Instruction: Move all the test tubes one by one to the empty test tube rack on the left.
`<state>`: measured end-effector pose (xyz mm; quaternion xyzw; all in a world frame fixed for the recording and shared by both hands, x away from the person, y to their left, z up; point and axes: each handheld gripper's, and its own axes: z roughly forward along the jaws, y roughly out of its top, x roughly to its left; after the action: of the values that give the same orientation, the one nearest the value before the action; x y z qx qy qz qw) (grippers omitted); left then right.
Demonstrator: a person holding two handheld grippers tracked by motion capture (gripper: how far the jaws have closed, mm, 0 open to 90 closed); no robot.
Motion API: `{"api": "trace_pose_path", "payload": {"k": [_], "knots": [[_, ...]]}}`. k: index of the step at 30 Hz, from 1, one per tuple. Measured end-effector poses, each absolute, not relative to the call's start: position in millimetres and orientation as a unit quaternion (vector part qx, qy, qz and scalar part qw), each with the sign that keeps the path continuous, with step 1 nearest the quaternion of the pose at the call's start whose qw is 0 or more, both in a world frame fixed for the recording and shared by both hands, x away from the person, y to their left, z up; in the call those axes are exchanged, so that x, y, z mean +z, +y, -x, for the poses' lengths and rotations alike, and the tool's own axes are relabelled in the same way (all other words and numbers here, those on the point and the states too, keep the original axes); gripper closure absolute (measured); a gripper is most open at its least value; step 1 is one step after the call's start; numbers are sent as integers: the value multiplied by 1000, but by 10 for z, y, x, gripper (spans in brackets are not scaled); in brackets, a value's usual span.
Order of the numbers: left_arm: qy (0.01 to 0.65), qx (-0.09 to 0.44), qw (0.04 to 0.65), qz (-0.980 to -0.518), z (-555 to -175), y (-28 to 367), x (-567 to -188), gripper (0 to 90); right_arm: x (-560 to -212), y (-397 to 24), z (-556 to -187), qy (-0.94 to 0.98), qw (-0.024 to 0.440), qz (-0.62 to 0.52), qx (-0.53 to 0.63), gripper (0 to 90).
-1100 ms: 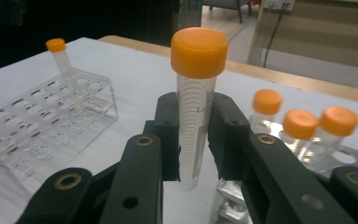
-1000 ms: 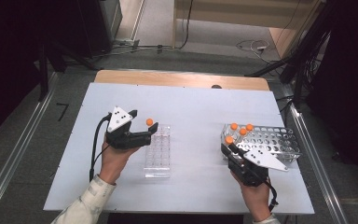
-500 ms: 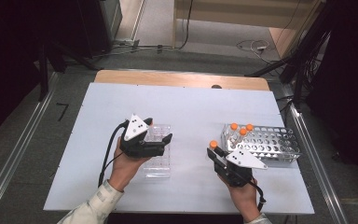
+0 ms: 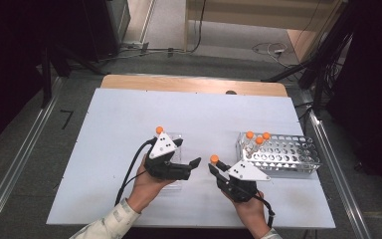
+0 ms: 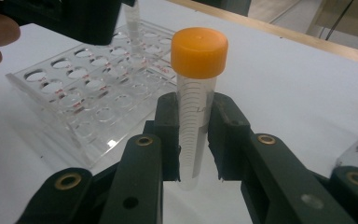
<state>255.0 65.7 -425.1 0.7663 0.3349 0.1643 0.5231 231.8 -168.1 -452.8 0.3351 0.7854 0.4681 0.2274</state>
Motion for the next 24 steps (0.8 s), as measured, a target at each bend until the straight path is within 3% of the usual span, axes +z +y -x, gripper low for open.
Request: {"api": "trace_pose_path", "payload": {"k": [8, 18, 24], "knots": [[310, 142, 524, -781, -2504, 521, -4300, 255, -4589, -1568, -2297, 797, 216, -323, 462, 721], [286, 124, 528, -790, -2465, 450, -4330, 460, -4603, -1522, -2275, 802, 204, -316, 465, 720], [278, 120, 528, -794, -2457, 429, -4343, 527, -4607, -1521, -2276, 802, 198, -317, 466, 721]]}}
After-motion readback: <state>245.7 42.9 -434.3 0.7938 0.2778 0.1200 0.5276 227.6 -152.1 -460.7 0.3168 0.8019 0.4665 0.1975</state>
